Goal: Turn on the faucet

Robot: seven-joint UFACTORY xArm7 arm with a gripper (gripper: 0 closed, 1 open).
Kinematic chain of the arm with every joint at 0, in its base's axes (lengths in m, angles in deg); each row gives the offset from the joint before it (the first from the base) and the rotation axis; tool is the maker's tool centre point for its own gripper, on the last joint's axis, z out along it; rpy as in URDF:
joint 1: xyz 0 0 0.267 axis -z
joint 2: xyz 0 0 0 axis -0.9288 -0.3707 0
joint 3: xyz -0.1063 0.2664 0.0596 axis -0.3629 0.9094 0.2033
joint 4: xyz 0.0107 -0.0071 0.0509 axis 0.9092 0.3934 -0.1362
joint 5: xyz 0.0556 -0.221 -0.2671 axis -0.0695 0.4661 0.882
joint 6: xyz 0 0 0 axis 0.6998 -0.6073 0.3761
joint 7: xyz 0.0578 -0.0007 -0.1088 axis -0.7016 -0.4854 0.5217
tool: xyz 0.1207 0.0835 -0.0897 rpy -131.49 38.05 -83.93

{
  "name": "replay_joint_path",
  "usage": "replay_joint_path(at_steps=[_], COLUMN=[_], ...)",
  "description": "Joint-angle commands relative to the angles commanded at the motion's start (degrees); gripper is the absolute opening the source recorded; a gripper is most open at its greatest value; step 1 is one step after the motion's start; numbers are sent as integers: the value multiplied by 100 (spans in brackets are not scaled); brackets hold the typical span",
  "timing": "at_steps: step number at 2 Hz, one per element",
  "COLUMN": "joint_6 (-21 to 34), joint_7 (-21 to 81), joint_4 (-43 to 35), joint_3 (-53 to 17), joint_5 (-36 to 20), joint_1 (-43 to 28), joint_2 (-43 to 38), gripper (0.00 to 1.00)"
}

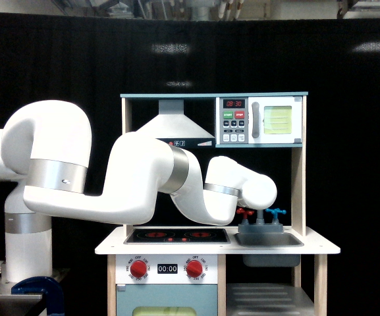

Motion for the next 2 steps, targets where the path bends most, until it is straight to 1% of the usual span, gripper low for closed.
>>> replay_joint_path(at_steps=[1,2], joint_6=[-342,-277], joint_7=[-110,-268], joint_4=[209,-281], joint_3=[41,93], joint_5=[153,292], joint_1=[-103,-503], joint_2=[140,289], gripper=[100,100])
